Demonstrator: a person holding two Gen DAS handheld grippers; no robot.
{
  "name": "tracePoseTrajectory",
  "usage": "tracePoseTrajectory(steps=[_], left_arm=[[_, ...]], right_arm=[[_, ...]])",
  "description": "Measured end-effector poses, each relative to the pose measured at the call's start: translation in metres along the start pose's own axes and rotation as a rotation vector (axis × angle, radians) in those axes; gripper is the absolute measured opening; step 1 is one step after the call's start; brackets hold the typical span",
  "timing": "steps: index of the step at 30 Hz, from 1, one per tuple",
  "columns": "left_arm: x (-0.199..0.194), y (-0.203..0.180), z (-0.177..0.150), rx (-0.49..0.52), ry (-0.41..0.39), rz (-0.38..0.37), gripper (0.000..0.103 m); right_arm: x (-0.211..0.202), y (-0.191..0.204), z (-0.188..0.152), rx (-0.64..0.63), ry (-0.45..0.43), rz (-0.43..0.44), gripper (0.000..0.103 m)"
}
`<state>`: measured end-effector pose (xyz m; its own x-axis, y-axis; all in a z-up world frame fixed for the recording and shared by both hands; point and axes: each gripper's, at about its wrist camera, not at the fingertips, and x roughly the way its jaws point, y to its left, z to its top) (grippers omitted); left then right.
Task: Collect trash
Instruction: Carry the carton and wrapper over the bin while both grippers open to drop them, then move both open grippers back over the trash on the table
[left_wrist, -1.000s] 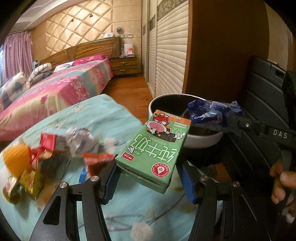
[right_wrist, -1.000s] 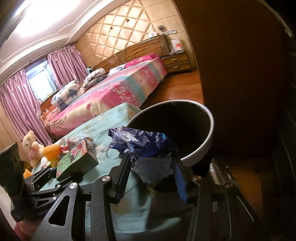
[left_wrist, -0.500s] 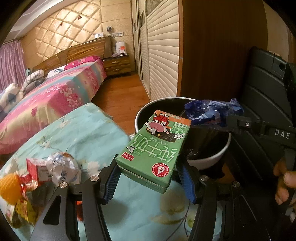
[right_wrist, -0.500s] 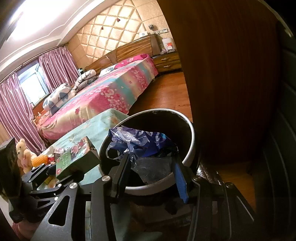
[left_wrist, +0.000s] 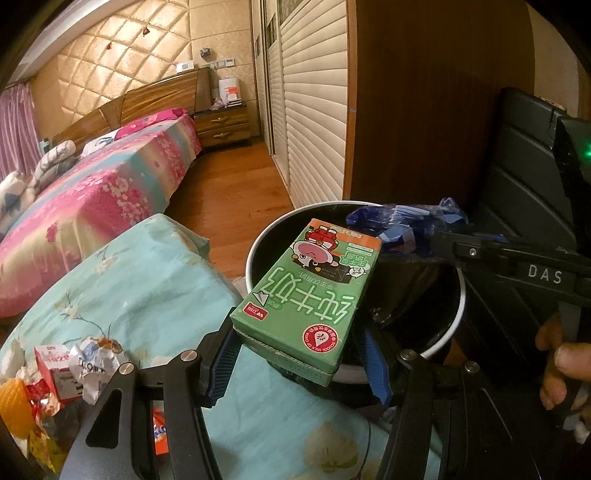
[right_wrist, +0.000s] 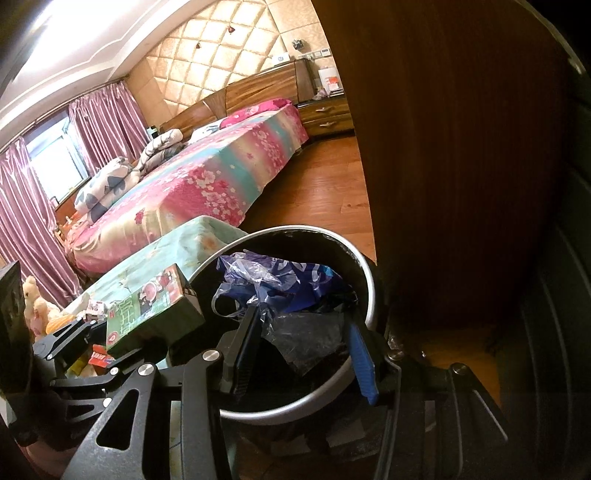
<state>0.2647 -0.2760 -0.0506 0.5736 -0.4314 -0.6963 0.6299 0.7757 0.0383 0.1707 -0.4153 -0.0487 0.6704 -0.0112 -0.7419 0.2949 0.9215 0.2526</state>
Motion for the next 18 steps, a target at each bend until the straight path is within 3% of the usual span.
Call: tracePoseTrajectory(steps=[8,10,12,13,18], left_arm=[[0.008,0.002,0.005,-0.013,0.004,-0.002,0.060],[0.008,0.002,0.004,-0.020,0.002,0.002,0.065],[0.005,0.002,0.002,-0.029,-0.003,0.006,0.072],[0.002,0.003,0.001,-0.036,-0.009,0.010,0.073],[-0.008,0.011,-0.010,-0.083,-0.015,0.005,0.076]], right_arm=[[0.004,-0.003,0.003,0.003,0.010,-0.007,0.050],[0.005,-0.003,0.005,0.003,0.012,-0.016,0.055],[0.006,-0.004,0.005,0.010,0.017,-0.019,0.073],[0.005,-0.005,0.004,0.018,0.018,-0.012,0.077],[-0.002,-0.004,-0.002,0.050,0.009,0.005,0.082]])
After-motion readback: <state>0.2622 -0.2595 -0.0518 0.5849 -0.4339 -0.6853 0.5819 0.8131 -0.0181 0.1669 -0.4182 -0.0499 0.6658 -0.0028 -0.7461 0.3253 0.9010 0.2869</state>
